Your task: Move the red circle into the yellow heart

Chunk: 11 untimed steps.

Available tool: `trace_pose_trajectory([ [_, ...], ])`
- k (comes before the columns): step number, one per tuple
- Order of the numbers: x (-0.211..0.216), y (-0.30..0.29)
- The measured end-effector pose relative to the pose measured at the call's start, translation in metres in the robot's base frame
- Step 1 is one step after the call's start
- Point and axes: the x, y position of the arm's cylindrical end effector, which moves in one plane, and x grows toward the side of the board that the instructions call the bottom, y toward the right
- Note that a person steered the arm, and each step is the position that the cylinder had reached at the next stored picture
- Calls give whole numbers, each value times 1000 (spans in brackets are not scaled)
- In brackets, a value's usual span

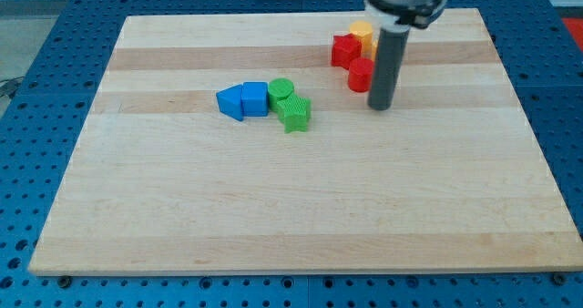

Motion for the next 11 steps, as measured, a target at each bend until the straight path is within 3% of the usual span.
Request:
trace_pose_trajectory([
  [1,0,-18],
  [3,-55,-27],
  [6,-59,-15],
  [8,47,1],
  [11,50,1],
])
